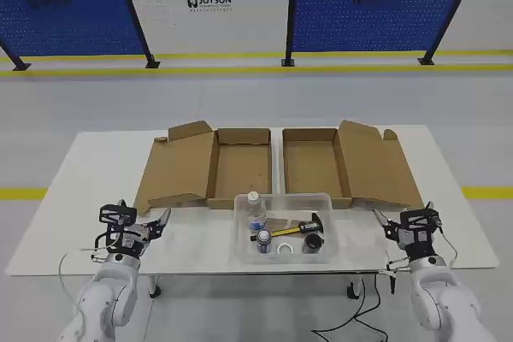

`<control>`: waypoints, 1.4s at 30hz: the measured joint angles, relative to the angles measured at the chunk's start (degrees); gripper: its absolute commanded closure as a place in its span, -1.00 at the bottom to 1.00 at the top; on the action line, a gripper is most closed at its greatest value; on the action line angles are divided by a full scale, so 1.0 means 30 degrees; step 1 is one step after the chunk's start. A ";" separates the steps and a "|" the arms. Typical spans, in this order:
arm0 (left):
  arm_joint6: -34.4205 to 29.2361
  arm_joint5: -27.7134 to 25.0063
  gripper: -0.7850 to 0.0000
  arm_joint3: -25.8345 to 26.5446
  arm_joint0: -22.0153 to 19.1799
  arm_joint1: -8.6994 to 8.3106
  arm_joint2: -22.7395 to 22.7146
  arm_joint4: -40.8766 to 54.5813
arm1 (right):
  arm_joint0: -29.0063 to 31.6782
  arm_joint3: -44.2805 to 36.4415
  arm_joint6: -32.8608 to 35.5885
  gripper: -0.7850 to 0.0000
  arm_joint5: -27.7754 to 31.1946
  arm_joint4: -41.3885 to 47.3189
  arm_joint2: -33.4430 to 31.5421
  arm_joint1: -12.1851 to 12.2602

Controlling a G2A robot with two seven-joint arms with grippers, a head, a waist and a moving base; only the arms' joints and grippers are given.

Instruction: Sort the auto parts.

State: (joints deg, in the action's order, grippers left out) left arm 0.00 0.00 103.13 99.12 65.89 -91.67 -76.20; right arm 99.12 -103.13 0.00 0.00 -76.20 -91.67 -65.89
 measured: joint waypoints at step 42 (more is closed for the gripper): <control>-0.3095 -0.6458 -1.00 -0.0647 -0.6095 0.0420 0.4994 0.2959 | 0.0000 0.0000 0.0000 -1.00 0.0000 0.0000 0.0000 0.0000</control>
State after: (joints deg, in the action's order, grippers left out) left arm -9.29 -19.37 101.19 80.84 67.15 -76.69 -67.33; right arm 99.12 -103.13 0.00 0.00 -76.20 -91.67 -65.89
